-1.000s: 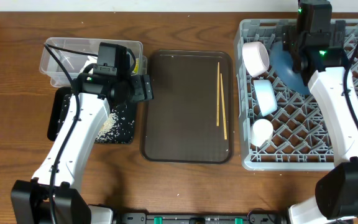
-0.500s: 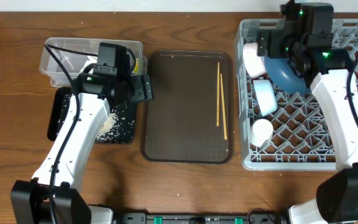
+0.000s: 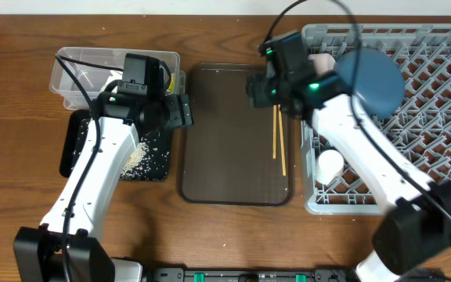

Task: Sort waste into correct bins and load items into the dishwasher rack
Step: 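Grasp one wooden chopstick on the brown tray with right gripper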

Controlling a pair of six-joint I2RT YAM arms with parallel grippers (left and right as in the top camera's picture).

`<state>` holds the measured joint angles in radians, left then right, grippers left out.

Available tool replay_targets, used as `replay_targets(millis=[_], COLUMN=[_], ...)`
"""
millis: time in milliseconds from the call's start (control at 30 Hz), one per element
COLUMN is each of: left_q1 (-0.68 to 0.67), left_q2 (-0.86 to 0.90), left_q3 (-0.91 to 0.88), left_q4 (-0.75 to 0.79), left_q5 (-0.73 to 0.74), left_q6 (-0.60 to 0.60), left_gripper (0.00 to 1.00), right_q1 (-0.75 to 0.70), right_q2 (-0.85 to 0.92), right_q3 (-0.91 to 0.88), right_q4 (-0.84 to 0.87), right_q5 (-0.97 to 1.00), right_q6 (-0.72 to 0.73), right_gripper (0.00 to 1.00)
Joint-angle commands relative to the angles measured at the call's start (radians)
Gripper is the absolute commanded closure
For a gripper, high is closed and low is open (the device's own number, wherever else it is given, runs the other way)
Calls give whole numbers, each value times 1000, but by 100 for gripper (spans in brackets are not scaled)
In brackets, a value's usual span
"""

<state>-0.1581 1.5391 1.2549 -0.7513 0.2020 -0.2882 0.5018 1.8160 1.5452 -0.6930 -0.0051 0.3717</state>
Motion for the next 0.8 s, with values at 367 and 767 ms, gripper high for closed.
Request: replay_targets(millis=[367,767], left_q1=[3,3], left_q2=[-17,-17], left_q3=[-3,-3], left_q4=[0,0], left_q5=[-13,-13], left_q6=[6,6], left_gripper=[12,12], right_q1=[10,-6], right_q2=[264,328], right_q3=[-2,-2], right_q4=[-106,-138], right_q5=[-10,8], right_q6=[174,204], right_gripper=[42,45])
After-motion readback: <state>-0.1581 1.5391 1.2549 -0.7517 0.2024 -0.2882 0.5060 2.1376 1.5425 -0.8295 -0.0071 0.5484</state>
